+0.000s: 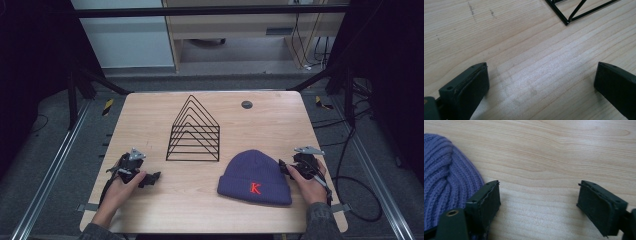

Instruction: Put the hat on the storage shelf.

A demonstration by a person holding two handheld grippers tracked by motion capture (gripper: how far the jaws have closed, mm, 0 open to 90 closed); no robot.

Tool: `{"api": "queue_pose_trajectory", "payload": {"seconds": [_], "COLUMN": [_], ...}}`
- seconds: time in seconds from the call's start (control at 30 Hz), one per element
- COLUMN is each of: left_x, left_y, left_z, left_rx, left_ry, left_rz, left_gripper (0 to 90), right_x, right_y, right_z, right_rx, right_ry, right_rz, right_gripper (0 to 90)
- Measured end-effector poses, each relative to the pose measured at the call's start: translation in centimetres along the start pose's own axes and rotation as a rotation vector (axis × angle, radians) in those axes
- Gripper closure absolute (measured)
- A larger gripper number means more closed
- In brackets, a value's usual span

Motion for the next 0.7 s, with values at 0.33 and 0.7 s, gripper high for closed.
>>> {"api": "queue_pose_trajectory", "payload": {"seconds": [0.33,0.7], "left_x": [-0.01,-0.03], "left_y": [0.11,0.18], "left_z": [0.03,0.02], "left_rx": [0.006,0.013], "left_ry": [-0.02,-0.017], "left_rz": [-0.008,-0.024], "left_gripper": [0.0,0.0], "right_x": [-0.42,-0.32], "right_y": [0.15,0.55], "right_z": [-0.41,-0.06], "right_rx": [0.01,0.02], "right_ry": [-0.007,-0.009], "right_rz": [-0.018,-0.018], "right_gripper": [14.5,24.9]}}
Point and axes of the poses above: each handheld gripper's, and its own axes: z roughly backward along the jaws, x roughly out of its underside, y roughly to its right, the point moved 8 cm from there along -z, roughly forward along the jaws, and after that the axes turned 10 degrees about -y, right-handed, at the moved point
